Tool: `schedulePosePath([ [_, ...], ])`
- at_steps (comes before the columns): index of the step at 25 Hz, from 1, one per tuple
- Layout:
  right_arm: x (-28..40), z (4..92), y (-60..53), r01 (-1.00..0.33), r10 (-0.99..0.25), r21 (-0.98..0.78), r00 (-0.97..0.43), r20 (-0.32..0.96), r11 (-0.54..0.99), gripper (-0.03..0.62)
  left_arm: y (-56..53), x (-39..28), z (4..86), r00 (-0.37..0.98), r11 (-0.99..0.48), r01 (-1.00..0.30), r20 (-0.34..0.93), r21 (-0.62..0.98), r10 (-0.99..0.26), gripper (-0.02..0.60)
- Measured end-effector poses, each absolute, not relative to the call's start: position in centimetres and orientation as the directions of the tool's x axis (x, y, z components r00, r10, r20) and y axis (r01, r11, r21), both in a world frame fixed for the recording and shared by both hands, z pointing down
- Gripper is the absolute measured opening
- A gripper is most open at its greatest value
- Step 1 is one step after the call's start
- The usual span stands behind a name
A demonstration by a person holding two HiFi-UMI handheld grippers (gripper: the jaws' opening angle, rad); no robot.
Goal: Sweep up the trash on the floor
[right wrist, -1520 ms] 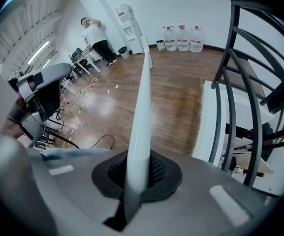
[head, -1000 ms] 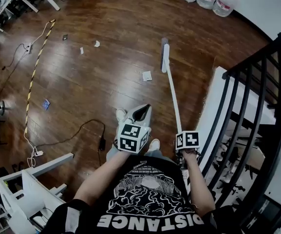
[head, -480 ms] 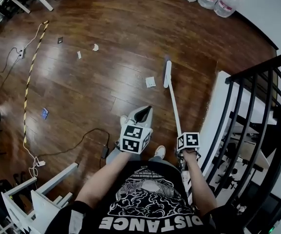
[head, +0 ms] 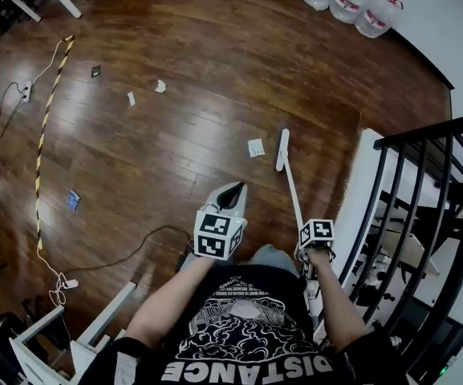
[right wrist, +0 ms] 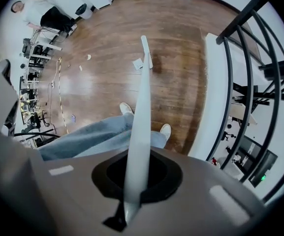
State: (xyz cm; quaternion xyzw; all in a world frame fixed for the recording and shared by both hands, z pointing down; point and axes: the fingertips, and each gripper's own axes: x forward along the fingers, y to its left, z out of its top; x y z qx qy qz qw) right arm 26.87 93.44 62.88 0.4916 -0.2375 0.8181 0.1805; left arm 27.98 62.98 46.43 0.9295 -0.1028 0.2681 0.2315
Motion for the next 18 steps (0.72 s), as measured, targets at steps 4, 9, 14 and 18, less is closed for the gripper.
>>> schedulePosePath([
  [4,26.6,62.9,91.6,-0.463,0.073,-0.192,-0.496,0.865,-0.865,0.000,59.4,26.8,46.5,0.831,-0.867,-0.325,0.551,0.377,-0.072,0.005],
  [9,27.2,63.6,89.8,-0.425,0.129,-0.132,-0.531,0.837,-0.895,0.000,55.6,26.1,46.9,0.817,-0.865,-0.354,0.567,0.356,-0.101,0.005],
  [14,27.3,64.4,86.7,-0.350,0.148,-0.087,-0.590,0.793,-0.933,0.000,52.0,25.2,46.9,0.804,-0.852,-0.394,0.578,0.344,-0.138,0.005],
  [18,28.0,64.7,82.4,-0.340,0.154,-0.088,-0.622,0.768,-0.936,0.000,48.1,24.7,47.3,0.787,-0.835,-0.433,0.594,0.339,-0.167,0.005],
])
